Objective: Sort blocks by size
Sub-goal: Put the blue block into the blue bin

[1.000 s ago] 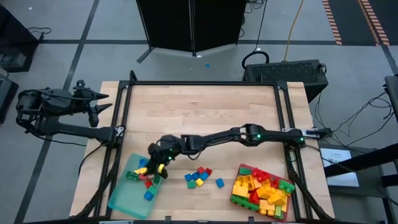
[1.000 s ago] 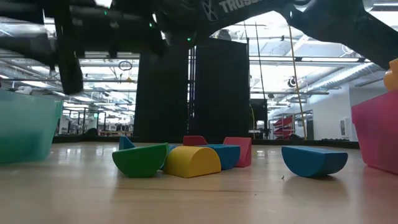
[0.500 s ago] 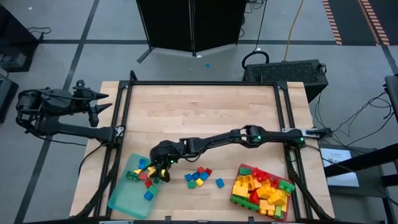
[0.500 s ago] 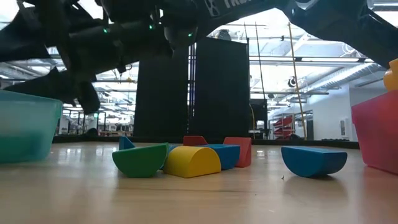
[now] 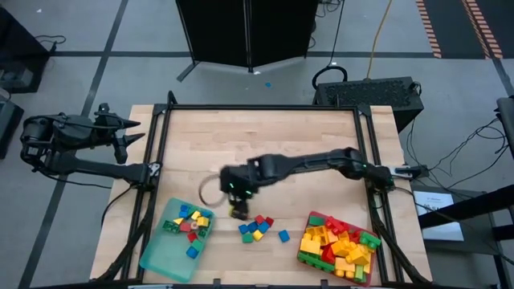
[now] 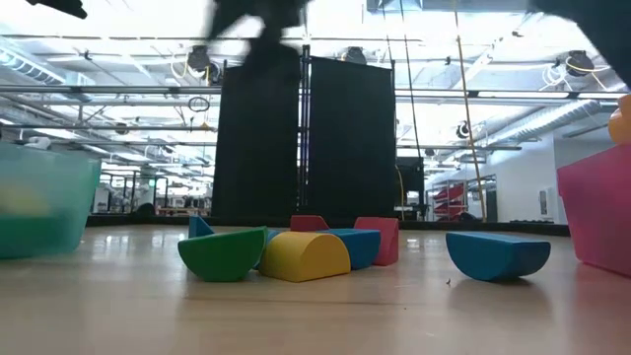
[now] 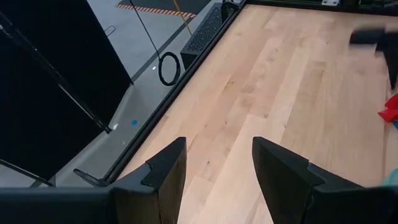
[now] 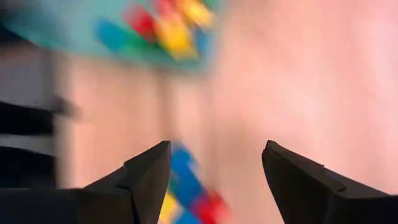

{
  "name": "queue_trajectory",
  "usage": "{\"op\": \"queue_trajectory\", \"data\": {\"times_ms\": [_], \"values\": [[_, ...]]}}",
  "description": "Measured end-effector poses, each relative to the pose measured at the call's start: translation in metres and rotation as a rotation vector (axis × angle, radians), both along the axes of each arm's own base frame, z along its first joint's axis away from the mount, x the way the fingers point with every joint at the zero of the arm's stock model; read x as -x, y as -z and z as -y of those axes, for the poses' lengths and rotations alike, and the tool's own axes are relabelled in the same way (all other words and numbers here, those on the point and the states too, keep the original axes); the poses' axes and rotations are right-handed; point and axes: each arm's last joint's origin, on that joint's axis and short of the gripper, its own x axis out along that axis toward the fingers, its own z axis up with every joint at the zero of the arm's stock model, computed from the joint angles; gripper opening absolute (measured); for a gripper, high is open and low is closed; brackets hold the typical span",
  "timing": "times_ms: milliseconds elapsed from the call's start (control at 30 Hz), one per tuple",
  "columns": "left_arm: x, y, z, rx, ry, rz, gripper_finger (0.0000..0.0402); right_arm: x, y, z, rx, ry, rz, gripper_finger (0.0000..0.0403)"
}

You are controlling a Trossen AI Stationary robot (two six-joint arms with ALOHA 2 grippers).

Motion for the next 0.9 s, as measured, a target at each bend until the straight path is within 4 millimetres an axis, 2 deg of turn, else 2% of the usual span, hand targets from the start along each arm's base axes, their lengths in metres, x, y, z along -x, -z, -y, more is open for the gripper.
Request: {"op": "queue_trajectory", "data": {"times_ms": [100,167,333,433,667,900], "values": [[0.000,0.000,0.000,0.000,0.000,0.000,0.0187,0.027,-0.003,-0.018,0.222,0.047,-0.157,0.0241],[0.000,0.000,0.000,-0.001,0.001,0.000,0.0187,0.032,-0.003,-0.035,0.282,0.032,-0.161,0.0240],[0.000,0.000,0.000,-0.001,0.001,-0.001,0.0187,0.023,0.013,-0.082,0.325,-0.179,-0.033,0.0240],[0.000,0.000,0.000,-0.001,0.001,-0.001,0.0187,0.019,0.029,-0.100,0.359,-0.287,-0.001,0.0240],[0.000,0.000,0.000,-0.002,0.002,-0.002,0.0187,0.003,0.076,-0.102,0.303,-0.348,-0.067,0.0240],[0.000,0.000,0.000,-0.002,0.001,-0.002,0.0187,-0.008,0.093,-0.087,0.260,-0.367,-0.078,0.0240]]}}
